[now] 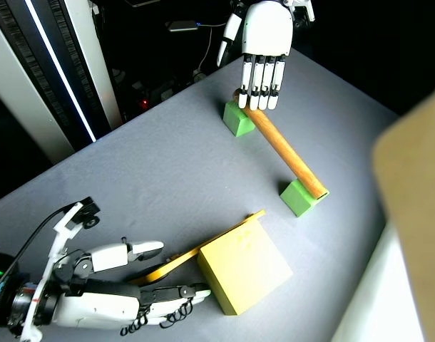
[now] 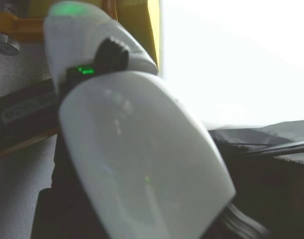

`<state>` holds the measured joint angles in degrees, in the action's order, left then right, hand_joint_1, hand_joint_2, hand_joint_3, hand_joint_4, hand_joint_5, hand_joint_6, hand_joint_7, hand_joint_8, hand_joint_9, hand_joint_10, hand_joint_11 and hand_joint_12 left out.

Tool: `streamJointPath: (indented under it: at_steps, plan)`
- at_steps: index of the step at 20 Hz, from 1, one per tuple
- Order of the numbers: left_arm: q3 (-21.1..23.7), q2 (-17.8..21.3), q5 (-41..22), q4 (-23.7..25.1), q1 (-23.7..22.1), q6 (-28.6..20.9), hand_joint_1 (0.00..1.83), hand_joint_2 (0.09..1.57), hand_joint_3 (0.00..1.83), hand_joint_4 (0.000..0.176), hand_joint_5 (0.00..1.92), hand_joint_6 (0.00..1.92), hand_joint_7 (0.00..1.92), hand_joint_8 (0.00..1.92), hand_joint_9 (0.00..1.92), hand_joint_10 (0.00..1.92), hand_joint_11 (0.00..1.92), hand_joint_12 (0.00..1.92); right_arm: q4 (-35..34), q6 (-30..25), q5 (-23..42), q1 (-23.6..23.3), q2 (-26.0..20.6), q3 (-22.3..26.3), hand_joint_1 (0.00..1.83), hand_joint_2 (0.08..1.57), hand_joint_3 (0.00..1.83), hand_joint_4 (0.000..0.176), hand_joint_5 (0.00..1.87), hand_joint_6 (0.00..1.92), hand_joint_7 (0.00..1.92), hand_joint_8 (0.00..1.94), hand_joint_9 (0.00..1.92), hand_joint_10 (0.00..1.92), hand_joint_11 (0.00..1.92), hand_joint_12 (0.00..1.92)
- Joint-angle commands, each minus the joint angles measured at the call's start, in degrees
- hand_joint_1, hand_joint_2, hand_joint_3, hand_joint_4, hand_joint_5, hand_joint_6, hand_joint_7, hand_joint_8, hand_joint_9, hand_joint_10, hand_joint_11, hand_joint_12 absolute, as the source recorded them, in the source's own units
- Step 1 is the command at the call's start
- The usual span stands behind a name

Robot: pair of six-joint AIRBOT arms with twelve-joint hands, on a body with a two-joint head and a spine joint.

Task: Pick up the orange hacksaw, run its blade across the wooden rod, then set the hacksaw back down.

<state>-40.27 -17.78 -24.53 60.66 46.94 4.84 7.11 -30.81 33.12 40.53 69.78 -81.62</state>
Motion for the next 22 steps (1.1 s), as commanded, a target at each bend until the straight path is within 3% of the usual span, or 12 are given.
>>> streamJointPath:
  at_steps: [1,2,4,7,10,11,12,13,14,15,16,22]
  plan:
    - [-0.11,-0.13,-1.13,-0.79,-0.45,0.01,0.00,1.30,0.00,0.000,0.16,0.00,0.15,0.00,0.13,0.00,0.00,0.31,-3.52,1.15,5.69,-0.91,-0.19,0.72,1.09,1.19,0.00,0.000,0.22,0.00,0.19,0.00,0.21,0.00,0.00,0.78]
    - [-0.12,-0.14,-1.13,-0.79,-0.49,0.01,0.02,1.29,0.00,0.000,0.17,0.00,0.18,0.00,0.16,0.01,0.00,0.39,-5.77,3.34,5.46,-1.07,-0.20,1.48,1.10,1.19,0.00,0.000,0.23,0.00,0.19,0.00,0.21,0.00,0.00,0.76]
    - [-0.09,-0.14,-1.13,-0.79,-0.56,0.01,0.00,1.29,0.00,0.000,0.17,0.00,0.18,0.00,0.15,0.00,0.00,0.35,-8.22,5.56,4.85,-1.22,-0.23,2.56,1.09,1.20,0.01,0.000,0.22,0.00,0.19,0.00,0.21,0.00,0.00,0.76]
    - [-0.06,-0.18,-1.13,-0.79,-0.56,0.01,0.02,1.30,0.00,0.000,0.16,0.00,0.16,0.00,0.13,0.00,0.00,0.33,-8.29,6.50,3.33,-1.91,-0.17,2.97,1.12,1.21,0.00,0.000,0.35,0.02,0.30,0.01,0.32,0.02,0.01,1.09]
    - [-0.04,-0.19,-1.13,-0.79,-0.61,0.01,0.00,1.30,0.00,0.000,0.16,0.00,0.15,0.00,0.12,0.00,0.00,0.32,-9.06,7.60,3.60,-2.05,-0.07,3.10,1.17,1.23,0.00,0.000,0.74,0.04,0.77,0.03,0.79,0.07,0.42,1.09]
    - [-0.04,-0.19,-1.13,-0.80,-0.61,0.01,0.00,1.30,0.00,0.000,0.16,0.01,0.16,0.01,0.12,0.01,0.00,0.32,-9.25,8.17,3.67,-2.22,-0.12,3.26,1.11,1.20,0.08,0.000,0.73,1.09,0.90,0.00,0.93,0.05,0.60,0.98]
    - [-0.04,-0.24,-1.13,-0.80,-0.65,0.01,0.01,1.30,0.00,0.000,0.16,0.00,0.16,0.00,0.13,0.01,0.00,0.34,-9.45,8.74,3.47,-2.38,-0.28,3.50,1.31,1.19,0.00,0.000,0.74,1.18,0.93,0.80,0.98,0.94,0.75,1.00]
    - [-0.04,-0.30,-1.13,-0.80,-0.71,0.01,0.00,1.30,0.00,0.000,0.17,0.00,0.17,0.00,0.13,0.01,0.00,0.37,-9.46,8.83,3.48,-2.39,-0.37,3.63,1.35,1.16,0.00,0.000,0.74,1.16,0.91,1.04,0.95,1.14,0.86,1.04]
    - [-0.04,-0.35,-1.12,-0.80,-0.76,0.01,0.00,1.30,0.00,0.000,0.17,0.00,0.17,0.00,0.14,0.01,0.00,0.38,-9.48,9.01,3.52,-2.39,-0.50,3.87,1.37,1.13,0.00,0.000,0.79,1.05,0.95,1.06,1.01,1.15,0.89,1.08]
    - [0.01,-0.38,-1.12,-0.80,-0.83,0.01,0.00,1.29,0.00,0.000,0.16,0.00,0.17,0.00,0.14,0.01,0.00,0.38,-9.55,9.40,3.84,-2.38,-0.63,4.21,1.26,1.15,0.00,0.000,0.83,1.06,0.97,1.15,1.04,0.89,0.89,1.14]
    - [0.08,-0.38,-1.12,-0.80,-0.94,0.01,0.00,1.29,0.00,0.000,0.16,0.00,0.17,0.00,0.13,0.00,0.00,0.38,-9.70,9.57,3.96,-2.38,-0.79,4.66,1.24,1.15,0.00,0.000,0.86,1.03,0.99,1.15,1.11,0.76,0.92,1.15]
    - [0.15,-0.38,-1.13,-0.80,-1.14,0.01,0.04,1.29,0.00,0.000,0.16,0.00,0.16,0.00,0.12,0.00,0.00,0.35,-11.64,13.30,8.53,-2.36,-2.55,7.40,1.23,1.15,0.00,0.000,0.87,1.01,0.98,1.17,1.11,0.72,0.92,1.19]
